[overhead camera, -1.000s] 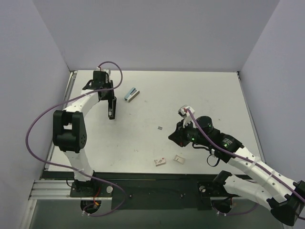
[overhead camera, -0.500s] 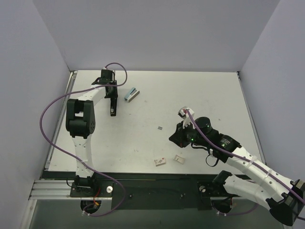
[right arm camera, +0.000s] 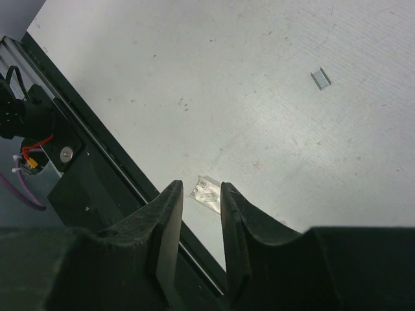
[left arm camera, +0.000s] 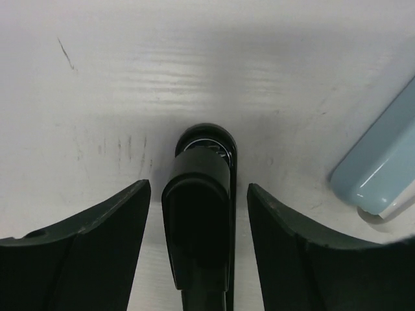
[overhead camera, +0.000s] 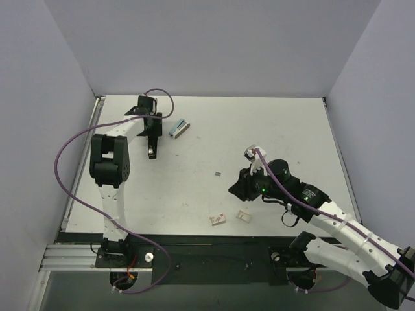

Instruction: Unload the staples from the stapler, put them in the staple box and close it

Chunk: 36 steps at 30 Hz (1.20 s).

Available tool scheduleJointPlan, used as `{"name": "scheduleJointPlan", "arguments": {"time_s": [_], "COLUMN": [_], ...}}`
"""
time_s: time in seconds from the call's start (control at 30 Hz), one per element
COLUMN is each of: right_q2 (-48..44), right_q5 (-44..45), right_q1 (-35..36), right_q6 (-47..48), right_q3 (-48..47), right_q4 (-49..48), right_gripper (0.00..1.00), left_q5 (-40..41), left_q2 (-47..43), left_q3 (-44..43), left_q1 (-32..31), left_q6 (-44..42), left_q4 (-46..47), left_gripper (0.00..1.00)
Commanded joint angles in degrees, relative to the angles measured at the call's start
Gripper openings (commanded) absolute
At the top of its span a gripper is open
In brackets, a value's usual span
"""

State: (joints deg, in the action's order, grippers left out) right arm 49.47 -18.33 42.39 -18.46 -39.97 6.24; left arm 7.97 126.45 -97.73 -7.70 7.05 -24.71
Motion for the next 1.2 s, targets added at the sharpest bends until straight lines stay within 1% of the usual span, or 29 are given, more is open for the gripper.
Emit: {"name": "scheduleJointPlan", "arguments": {"time_s": [0.0,0.03,0.2,0.33,0.5,0.67,0.8,0.97,1.07,1.17], "right_q2": [-1.6,-1.6,-2.7,-3.3,-3.0,-3.1,-3.2,-3.3,-3.2,-2.8], "right_q5": [0.7,0.6,0.4,0.4,0.3,0.0,0.2,0.5,0.8,1.0], "right_q1": [-0.2,-0.3,-0.3,-0.3,-0.1,-0.1,-0.1,-0.1,-0.1,-0.2], "right_q6": [0.0,-0.2,-0.7,-0.8,-1.2,-1.8,-2.2,-2.8,-2.9,-2.8], "right_q3": [-2.0,-2.0,-1.5,-1.5,-1.6,-1.2,-1.1,-1.3,-1.1,-1.0], "right_q4": [1.1,1.1,1.5,1.9,2.1,1.9,1.8,2.0,2.0,2.1], "right_gripper": [0.28,0.28,0.30,0.31,0.32,0.32,0.34,0.34,0.34,0.34], "left_q5": [1.6,1.7,1.4,1.3,1.1,-1.5,-4.3,-9.9,-10.4,-9.0], "left_q2": [-1.0,-1.4,-5.1,-8.3,-12.5,-15.2,-13.9,-8.6,-5.3,-1.2], "left_q3": [0.8,1.1,1.4,1.6,1.2,-3.4,-8.5,-15.9,-19.9,-23.7], "left_q1": [0.6,0.6,0.5,0.0,-2.1,-5.1,-7.0,-7.4,-7.8,-8.4], "left_q6": [-1.1,-1.2,-1.1,-0.9,-0.6,-1.3,-2.0,-0.7,-0.6,-1.3], "left_q4": [-3.9,-3.9,-4.2,-4.4,-5.7,-9.3,-12.0,-14.0,-15.4,-16.6], "left_gripper": [0.79,0.83,0.86,0.88,0.89,0.90,0.91,0.91,0.89,0.88]}}
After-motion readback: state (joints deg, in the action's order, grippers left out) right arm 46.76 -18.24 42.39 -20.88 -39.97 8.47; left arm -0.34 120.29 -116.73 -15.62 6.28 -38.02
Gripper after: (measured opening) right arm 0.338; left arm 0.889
